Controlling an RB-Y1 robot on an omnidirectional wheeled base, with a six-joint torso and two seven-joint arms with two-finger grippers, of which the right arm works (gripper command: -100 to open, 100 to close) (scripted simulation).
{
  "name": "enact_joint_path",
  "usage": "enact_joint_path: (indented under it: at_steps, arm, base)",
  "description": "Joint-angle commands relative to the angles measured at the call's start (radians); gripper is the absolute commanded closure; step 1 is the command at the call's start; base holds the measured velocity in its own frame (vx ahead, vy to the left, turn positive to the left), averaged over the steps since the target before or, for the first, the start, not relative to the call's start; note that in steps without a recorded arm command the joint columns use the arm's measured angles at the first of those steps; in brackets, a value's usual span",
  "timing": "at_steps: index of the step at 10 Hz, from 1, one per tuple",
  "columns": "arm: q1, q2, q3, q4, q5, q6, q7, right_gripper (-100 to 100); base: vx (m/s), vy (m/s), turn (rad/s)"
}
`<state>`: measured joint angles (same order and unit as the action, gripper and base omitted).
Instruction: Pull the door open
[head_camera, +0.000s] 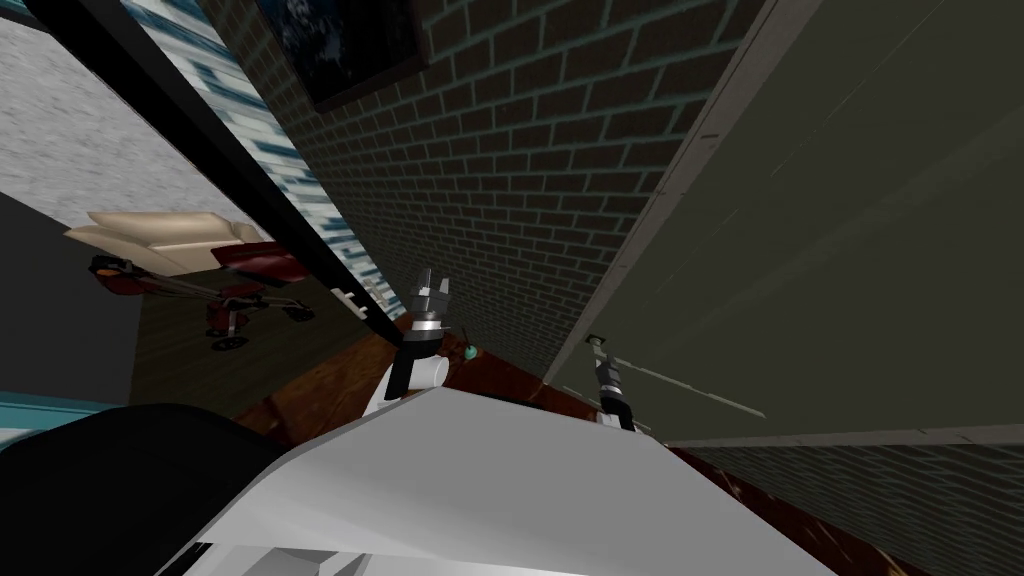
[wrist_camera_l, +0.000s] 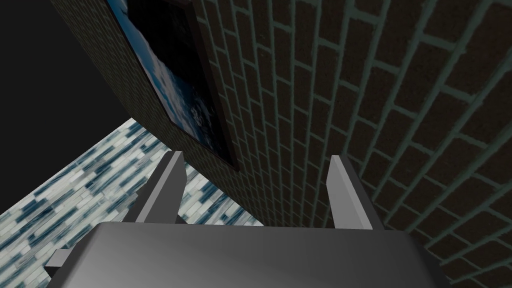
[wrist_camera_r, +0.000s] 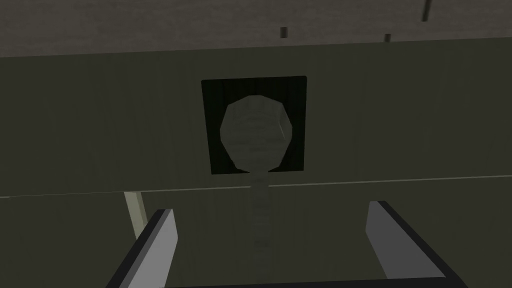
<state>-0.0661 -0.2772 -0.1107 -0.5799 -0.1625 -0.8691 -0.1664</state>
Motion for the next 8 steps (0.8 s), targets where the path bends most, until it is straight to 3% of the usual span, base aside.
enact_joint_path:
  at_steps: [1,2,3,4,8]
  arm:
    - [-0.007,-0.01,-0.004,0.028,-0.003,-0.019,-0.009,-100]
    - [0.0,-0.022,-0.009,0.033,-0.007,-0.027,-0.02,-100]
    - [-0.016,-0.017,-0.006,0.056,-0.005,-0.033,-0.015,-100]
    - [-0.016,-0.017,-0.006,0.056,-0.005,-0.033,-0.015,100]
    - [-0.016,-0.017,-0.006,0.056,-0.005,-0.033,-0.015,100]
  base:
    - [0.093,-0.013,0.017]
    - [0.131,-0.004,0.078]
    - [0.069,-0.002,0.019]
    - [-0.012,-0.001,-0.016]
    - [-0.015,0.001,0.001]
